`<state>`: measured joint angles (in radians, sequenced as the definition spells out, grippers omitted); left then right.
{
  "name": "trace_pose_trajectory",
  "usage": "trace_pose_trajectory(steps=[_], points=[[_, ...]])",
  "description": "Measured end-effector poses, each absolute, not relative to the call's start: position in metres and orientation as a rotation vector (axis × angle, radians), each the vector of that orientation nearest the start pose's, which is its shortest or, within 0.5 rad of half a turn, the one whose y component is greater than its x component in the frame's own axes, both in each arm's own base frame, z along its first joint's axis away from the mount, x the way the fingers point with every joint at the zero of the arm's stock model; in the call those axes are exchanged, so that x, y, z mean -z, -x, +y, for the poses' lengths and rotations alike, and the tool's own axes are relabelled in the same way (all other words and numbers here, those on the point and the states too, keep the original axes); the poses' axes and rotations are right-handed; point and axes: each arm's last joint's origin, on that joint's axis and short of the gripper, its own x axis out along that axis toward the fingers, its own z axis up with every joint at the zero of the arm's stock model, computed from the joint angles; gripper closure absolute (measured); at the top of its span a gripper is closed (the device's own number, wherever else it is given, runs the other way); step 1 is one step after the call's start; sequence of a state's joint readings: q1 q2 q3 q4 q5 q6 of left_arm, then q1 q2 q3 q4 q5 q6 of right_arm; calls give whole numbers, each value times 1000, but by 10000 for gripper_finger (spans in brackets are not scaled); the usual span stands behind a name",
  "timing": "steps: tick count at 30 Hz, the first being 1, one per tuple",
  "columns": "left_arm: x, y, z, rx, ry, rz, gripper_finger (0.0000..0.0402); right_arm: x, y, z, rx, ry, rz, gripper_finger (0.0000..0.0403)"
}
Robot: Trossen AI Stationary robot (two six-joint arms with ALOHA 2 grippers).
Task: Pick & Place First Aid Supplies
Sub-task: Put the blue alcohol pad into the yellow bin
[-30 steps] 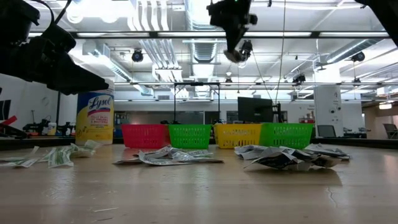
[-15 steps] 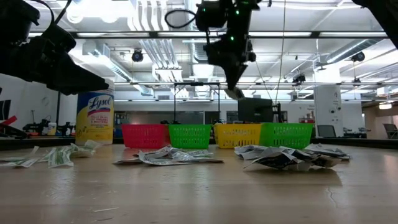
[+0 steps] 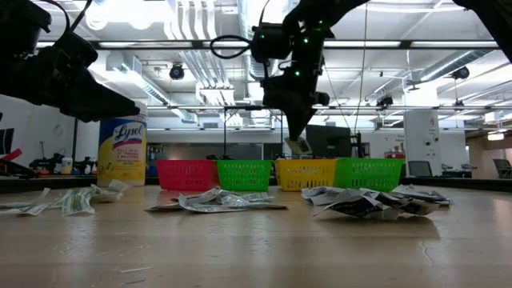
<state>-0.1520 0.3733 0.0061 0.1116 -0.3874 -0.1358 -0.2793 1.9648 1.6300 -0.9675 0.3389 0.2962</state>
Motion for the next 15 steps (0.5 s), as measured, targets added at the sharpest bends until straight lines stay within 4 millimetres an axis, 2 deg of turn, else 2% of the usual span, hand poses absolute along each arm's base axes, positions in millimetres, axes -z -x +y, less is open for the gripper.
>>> trace_pose_trajectory(steps=[7,15], points=[[-144,-116,-7,-250,66,230,243,-218,-379,-120,710,-195,1223,394],[-144,-116,-7,-250,66,231,243,-215,-379,-120,705,-187,1220,394]])
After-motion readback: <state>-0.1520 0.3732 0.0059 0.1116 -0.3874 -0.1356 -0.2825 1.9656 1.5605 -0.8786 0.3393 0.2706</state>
